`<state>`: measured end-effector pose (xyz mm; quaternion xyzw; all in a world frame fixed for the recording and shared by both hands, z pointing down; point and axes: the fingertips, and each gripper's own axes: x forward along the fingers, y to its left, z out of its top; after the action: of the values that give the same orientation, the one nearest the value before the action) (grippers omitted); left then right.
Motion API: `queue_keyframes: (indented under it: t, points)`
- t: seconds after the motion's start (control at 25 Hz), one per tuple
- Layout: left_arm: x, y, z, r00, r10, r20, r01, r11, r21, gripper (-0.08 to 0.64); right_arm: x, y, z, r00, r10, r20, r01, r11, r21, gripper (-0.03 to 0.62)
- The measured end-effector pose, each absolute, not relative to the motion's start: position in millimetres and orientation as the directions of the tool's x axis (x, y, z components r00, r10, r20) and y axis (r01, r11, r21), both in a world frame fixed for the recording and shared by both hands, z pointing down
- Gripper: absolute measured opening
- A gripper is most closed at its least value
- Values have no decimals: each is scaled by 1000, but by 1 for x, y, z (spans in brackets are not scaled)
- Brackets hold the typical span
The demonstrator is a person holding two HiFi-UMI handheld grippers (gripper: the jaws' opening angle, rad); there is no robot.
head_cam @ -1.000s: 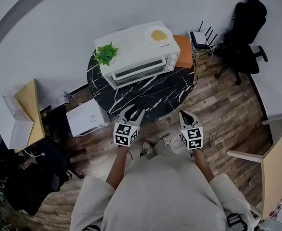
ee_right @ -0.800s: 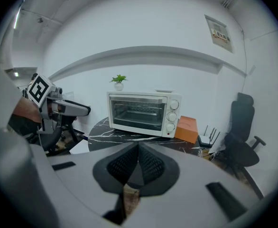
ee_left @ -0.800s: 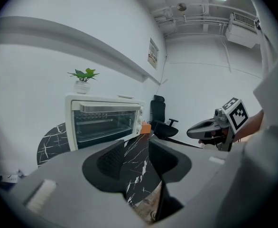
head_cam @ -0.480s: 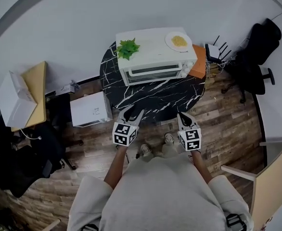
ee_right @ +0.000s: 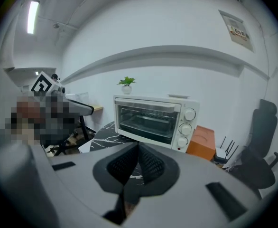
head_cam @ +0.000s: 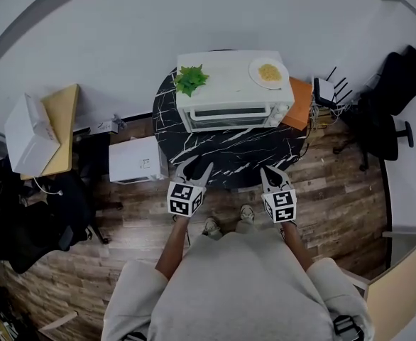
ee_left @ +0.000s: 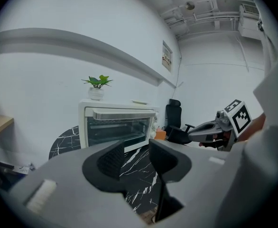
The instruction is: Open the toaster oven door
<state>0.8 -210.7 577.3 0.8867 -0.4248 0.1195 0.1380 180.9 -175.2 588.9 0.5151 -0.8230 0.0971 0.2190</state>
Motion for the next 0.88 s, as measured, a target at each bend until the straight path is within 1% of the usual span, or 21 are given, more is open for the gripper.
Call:
queue_keyframes:
  t: [0.6, 0.88]
  points:
    - [19, -221, 580, 549, -763, 341, -833, -535, 142, 169, 202, -195, 594, -422, -780, 462, -863, 502, 59, 14]
    - [24, -222, 578, 566, -766, 305, -823, -503, 263, 169, 205, -196, 595, -433, -769, 471, -856, 515, 54, 14]
